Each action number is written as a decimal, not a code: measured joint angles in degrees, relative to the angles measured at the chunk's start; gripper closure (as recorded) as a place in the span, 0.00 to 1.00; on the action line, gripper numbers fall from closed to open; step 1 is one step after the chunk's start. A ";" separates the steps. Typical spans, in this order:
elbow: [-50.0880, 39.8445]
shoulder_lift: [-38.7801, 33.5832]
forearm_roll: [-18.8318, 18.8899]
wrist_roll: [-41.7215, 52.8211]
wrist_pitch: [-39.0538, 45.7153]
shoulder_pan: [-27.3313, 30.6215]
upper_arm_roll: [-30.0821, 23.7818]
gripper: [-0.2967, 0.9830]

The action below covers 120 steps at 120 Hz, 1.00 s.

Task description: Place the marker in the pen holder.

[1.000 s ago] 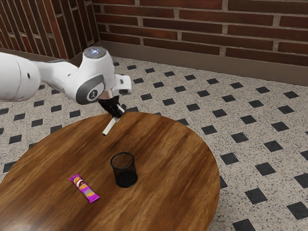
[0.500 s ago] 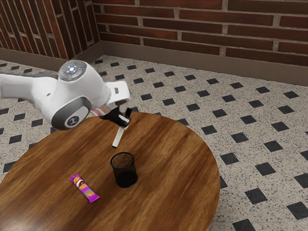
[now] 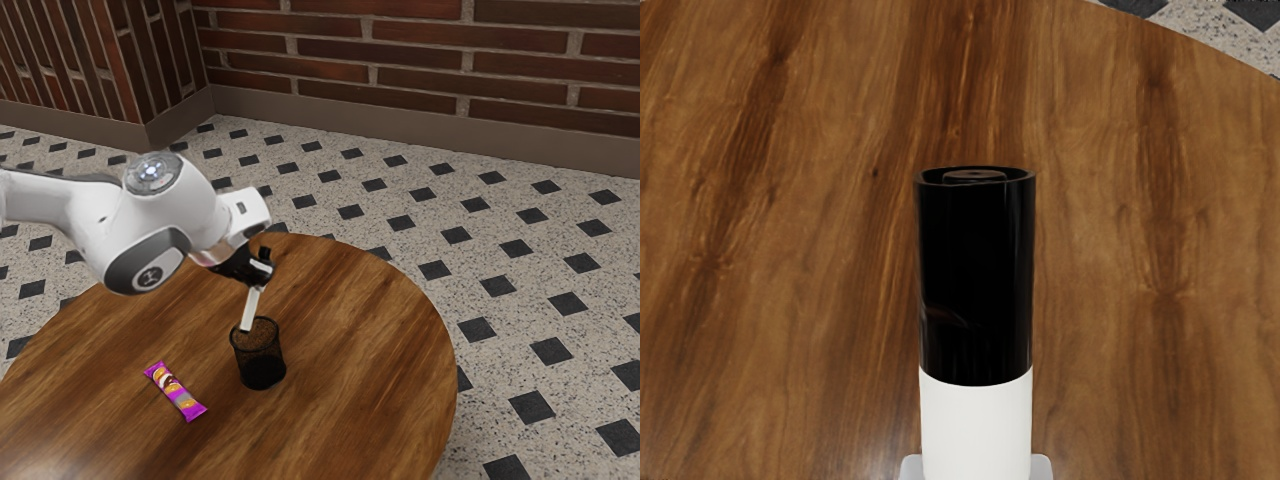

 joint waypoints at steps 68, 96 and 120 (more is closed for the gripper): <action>3.72 6.82 16.47 -4.68 6.44 2.46 0.14 0.85; 3.61 6.41 17.92 -5.52 8.54 3.00 0.37 0.85; 1.81 5.11 18.16 -7.32 8.75 2.33 0.37 0.85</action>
